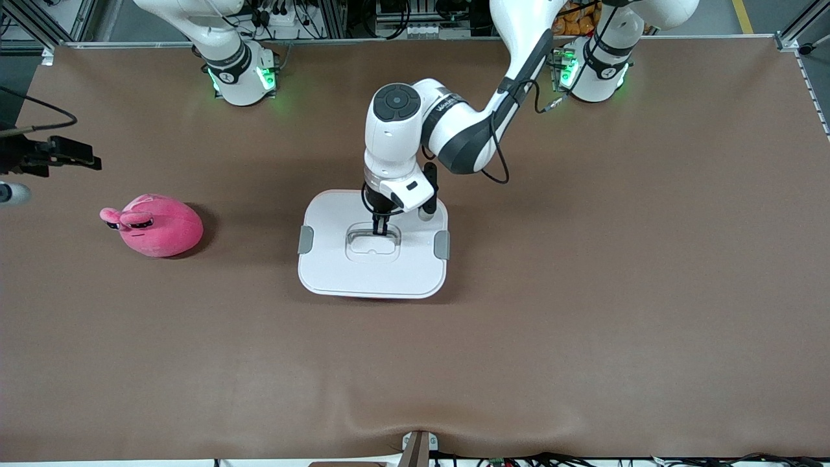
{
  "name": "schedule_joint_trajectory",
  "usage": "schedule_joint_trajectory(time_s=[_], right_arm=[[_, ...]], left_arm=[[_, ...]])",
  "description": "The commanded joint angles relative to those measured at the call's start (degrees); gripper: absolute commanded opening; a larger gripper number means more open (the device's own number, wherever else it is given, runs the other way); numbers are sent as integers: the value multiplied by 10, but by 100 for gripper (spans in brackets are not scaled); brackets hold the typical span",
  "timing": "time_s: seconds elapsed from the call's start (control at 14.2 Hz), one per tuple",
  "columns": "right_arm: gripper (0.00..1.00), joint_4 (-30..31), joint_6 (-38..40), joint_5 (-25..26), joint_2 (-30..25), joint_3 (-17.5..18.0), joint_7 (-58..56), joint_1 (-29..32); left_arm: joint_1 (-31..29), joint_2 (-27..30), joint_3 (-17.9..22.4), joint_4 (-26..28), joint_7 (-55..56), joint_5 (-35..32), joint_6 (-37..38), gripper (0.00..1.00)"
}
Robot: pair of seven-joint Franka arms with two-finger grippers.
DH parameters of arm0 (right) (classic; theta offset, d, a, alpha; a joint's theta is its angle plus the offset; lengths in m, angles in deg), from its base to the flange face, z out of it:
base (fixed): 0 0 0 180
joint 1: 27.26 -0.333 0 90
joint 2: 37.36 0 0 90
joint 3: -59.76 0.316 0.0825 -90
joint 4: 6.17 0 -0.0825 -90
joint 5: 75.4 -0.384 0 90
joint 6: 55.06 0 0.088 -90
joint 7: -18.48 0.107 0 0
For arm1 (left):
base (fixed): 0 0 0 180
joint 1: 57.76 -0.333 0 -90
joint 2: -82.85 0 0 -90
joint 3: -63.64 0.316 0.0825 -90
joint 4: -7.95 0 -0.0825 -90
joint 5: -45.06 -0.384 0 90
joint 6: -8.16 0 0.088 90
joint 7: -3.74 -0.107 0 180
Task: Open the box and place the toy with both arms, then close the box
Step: 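Close the left gripper on the lid handle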
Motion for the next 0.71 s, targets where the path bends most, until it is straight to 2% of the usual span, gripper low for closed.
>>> schedule_joint_trajectory(time_s=[0.0,0.42,0.64], right_arm=[[100,-13,6,4,15,5,-24,10],[100,-10,3,5,47,5,-109,25],[100,-6,4,24,58,5,-154,22]], left_arm=[[10,-4,9,-13,16,-15,8,0],[5,33,11,-12,16,-12,20,0],[-13,62,12,-10,15,-14,35,0]])
